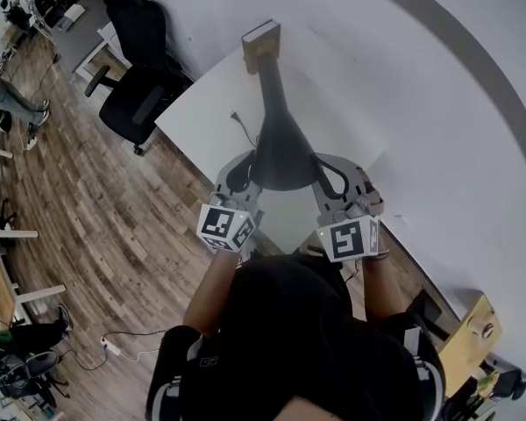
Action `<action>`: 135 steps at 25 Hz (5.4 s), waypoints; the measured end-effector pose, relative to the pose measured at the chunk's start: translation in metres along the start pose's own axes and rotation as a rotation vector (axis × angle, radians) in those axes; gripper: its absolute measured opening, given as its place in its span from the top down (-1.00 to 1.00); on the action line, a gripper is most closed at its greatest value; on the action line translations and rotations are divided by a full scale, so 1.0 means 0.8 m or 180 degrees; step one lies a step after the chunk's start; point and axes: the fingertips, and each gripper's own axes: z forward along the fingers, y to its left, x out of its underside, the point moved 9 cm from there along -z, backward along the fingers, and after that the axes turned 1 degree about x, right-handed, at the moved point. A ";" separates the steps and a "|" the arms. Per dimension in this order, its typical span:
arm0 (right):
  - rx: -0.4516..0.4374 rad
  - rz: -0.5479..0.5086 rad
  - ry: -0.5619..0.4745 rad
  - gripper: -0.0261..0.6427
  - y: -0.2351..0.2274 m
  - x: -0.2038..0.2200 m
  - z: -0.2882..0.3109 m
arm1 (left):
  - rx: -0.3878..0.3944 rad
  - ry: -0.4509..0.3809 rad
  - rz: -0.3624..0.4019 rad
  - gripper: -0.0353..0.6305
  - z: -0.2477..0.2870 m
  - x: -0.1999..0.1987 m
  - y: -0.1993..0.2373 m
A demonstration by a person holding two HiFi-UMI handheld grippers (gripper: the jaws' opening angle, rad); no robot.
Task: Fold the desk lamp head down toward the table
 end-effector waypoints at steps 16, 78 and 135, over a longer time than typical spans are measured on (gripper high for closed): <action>0.0001 -0.0024 -0.0022 0.78 -0.001 -0.001 -0.003 | 0.0504 0.0628 0.2017 0.13 -0.048 -0.076 -0.052; -0.0054 -0.2011 0.0319 0.44 0.090 0.136 0.053 | 0.0547 0.1503 0.4674 0.28 0.000 0.076 -0.048; -0.0529 -0.0240 0.0438 0.38 0.054 0.137 0.059 | 0.0558 0.1299 0.3114 0.28 -0.010 0.063 -0.013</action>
